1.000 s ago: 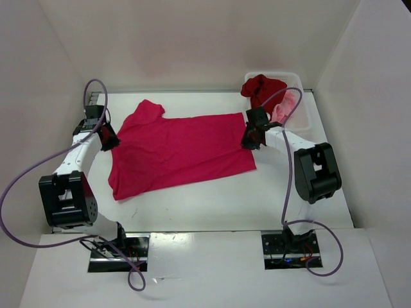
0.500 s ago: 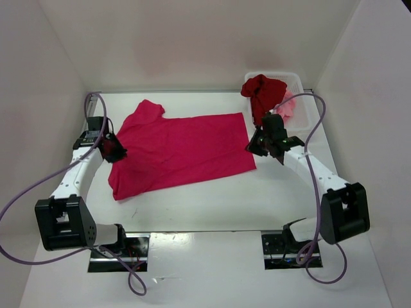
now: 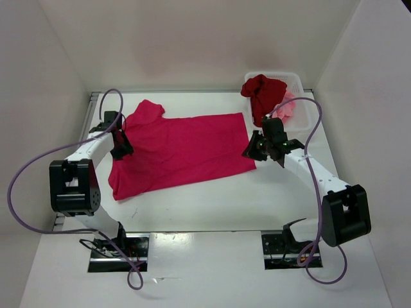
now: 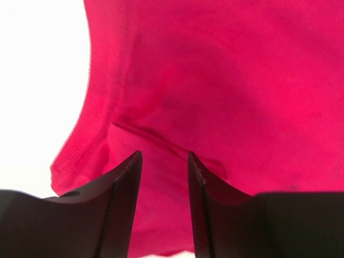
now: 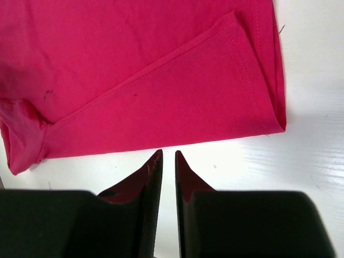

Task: Fold and stack the t-shirts
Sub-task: Fold the flattened tshirt in 1/3 of the way

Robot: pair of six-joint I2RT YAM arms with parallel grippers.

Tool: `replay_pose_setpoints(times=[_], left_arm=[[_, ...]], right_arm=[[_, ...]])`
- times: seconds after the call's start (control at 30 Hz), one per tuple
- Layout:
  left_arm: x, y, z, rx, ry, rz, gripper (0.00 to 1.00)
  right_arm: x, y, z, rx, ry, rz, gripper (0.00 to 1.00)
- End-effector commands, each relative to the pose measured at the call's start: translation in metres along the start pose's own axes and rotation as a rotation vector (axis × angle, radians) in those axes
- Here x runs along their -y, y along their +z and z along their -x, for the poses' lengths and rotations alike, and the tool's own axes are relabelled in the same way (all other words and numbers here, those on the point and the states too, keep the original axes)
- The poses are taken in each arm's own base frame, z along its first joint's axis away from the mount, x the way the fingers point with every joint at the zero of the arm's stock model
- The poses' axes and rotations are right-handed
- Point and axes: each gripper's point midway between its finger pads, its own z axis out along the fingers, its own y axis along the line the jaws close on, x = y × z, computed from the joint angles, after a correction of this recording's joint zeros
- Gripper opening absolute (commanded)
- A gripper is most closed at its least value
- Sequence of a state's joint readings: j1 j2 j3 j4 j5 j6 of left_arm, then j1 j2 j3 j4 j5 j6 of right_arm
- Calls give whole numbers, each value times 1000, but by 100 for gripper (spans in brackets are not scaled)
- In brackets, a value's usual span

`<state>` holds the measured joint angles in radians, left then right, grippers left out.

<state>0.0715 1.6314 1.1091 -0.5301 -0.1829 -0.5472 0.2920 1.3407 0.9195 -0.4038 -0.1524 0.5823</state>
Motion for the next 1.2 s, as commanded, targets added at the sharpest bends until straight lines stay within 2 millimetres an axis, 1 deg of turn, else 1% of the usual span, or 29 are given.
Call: replay_pose_setpoints(times=[0.0,0.03,0.07,0.1,0.13,0.2,0.23,0.27,0.3,0.37,0.4,0.5,0.53,0.57,0.6,0.63,0.83,0.97,1.0,1.07,1.17], left_arm=[[-6,2,24,87,17,48,48],[-3,2,29,105,3,38,48],[-5,1,30,117,1,44,48],[-6,-3,36,147,-14,49,48],[-6,-3,40,163,-18,55,48],[-14,4,39,153,-13,88,48],[-16,6,42,153,-11,93,48],[-18,14,41,139,-7,112,47],[-20,17,43,142,-7,131,45],[-20,20,41,132,-4,136,44],[-19,19,44,140,-6,132,39],[-32,20,49,145,-45,156,38],[-32,21,49,140,-61,147,38],[-35,23,43,126,-58,153,38],[-38,23,44,126,-66,157,38],[-38,25,39,113,-63,154,38],[-36,37,29,64,-46,147,38],[-35,39,24,48,-44,133,38],[-35,40,19,36,-42,128,38],[-35,40,19,36,-42,128,38],[-38,42,11,17,-29,136,37]], right_arm=[[-10,-9,10,43,-28,51,20],[-10,-9,10,43,-28,51,20],[-7,-8,7,35,-26,46,20],[-7,-8,7,35,-35,45,20],[-7,-8,7,35,-35,45,20],[-5,-6,3,28,-34,40,20],[-3,-4,2,20,-32,35,20],[-3,-4,2,20,-32,35,20],[-3,-4,2,20,-32,35,20],[-3,-4,2,20,-32,35,20],[-3,-4,2,20,-32,35,20],[-2,-2,1,13,-31,30,20],[1,-1,-3,5,-29,25,20],[1,-1,-3,5,-29,25,20],[1,-1,-3,5,-29,25,20],[1,-1,-3,5,-29,25,20],[1,2,-2,5,-29,25,20],[0,2,-3,0,-29,32,20],[-2,2,-1,7,-31,37,20],[1,3,-5,0,-29,32,20],[0,3,-6,-5,-29,40,20]])
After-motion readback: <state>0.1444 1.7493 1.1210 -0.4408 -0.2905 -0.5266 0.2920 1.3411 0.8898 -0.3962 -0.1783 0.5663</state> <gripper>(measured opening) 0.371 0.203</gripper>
